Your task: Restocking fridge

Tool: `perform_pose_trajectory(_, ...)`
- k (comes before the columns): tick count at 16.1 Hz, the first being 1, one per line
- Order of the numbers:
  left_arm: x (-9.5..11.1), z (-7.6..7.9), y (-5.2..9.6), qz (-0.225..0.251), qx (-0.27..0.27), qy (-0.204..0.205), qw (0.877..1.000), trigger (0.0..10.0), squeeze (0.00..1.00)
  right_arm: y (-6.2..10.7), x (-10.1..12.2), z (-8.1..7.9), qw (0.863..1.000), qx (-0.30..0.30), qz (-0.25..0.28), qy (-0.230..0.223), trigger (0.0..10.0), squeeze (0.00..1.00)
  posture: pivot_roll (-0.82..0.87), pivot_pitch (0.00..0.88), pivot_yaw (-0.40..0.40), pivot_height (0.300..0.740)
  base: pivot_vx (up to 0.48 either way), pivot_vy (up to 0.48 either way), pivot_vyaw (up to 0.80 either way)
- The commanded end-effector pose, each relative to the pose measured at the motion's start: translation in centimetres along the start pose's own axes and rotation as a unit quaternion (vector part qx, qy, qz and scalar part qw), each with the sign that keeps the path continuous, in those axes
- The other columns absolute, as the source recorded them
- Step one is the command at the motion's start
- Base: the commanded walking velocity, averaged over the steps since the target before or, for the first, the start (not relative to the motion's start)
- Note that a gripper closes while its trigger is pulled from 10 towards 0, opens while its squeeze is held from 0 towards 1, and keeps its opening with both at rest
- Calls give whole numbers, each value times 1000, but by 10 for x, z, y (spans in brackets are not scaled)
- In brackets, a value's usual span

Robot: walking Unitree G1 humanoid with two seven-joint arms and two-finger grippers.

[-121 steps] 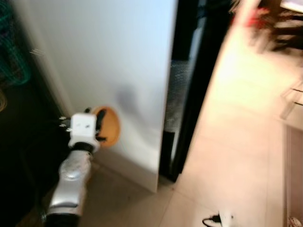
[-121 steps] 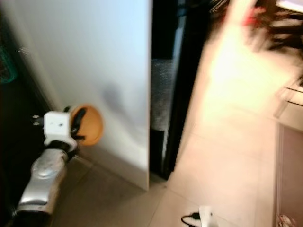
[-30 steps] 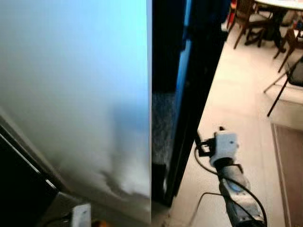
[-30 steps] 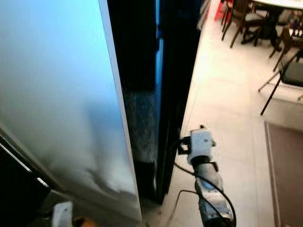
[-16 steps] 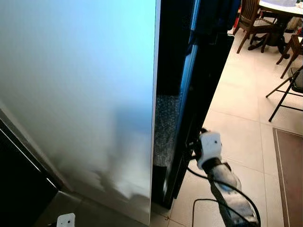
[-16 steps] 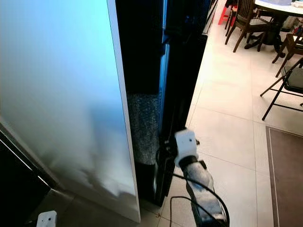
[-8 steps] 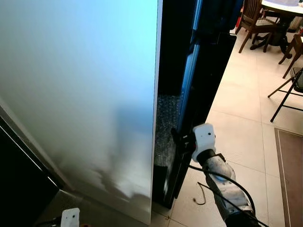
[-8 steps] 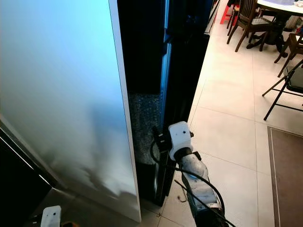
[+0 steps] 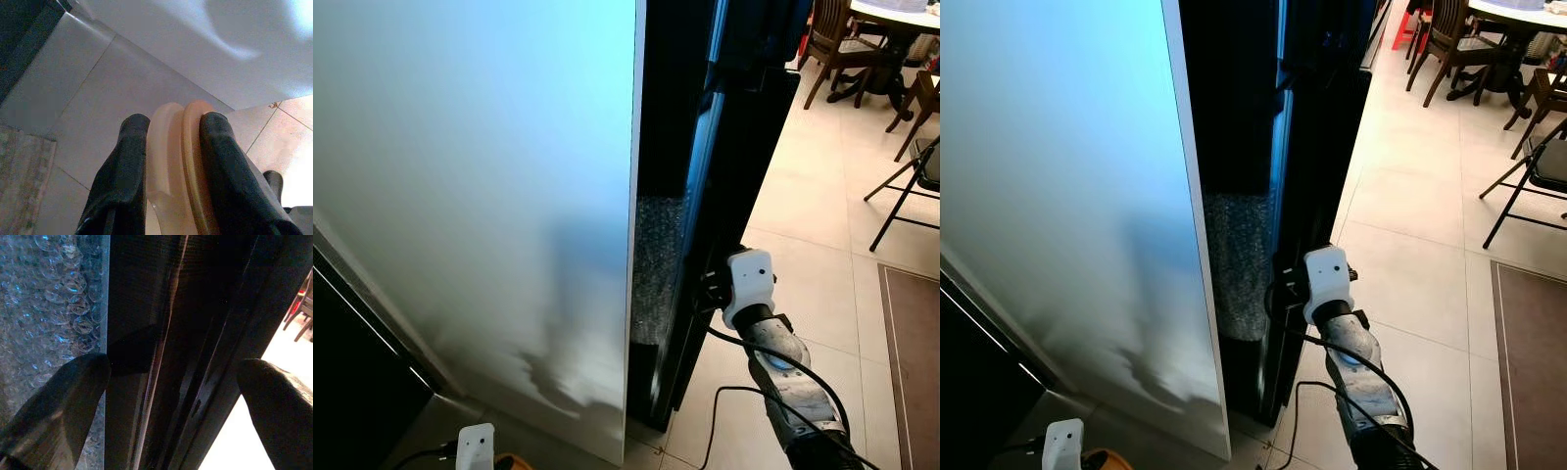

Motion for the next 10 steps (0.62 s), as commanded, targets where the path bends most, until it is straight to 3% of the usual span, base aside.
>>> perform_pose_trajectory(1,-37,1,8,-59,-8,-14,998,10000,0,4,3,31,998,-59,8,-2,10000,0,-105,0,-24,740,0,0,0)
perform_pose_trajectory(4,-39,4,8,-61,-11,-18,998,10000,0,19,-1,62,993,-120,3,3,10000,0,-116,0,-25,740,0,0,0)
perform_pose_trajectory(6,-33,17,5,-58,-19,-23,998,10000,0,35,-9,94,983,-182,-12,17,10000,0,-125,0,-24,740,0,0,0)
perform_pose_trajectory(10,-24,29,3,-51,-27,-28,998,10000,0,55,-19,122,968,-249,-32,31,10000,0,-127,0,-26,740,0,0,0)
Point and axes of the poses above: a point about 5 cm out from each wrist's last joint towards the gripper, its own y axis pointing back from the gripper into the wrist, its own x axis along the axis of the wrist's last joint, z = x × y, the point moved 6 cm from there along -y, pointing out of the wrist towards the gripper
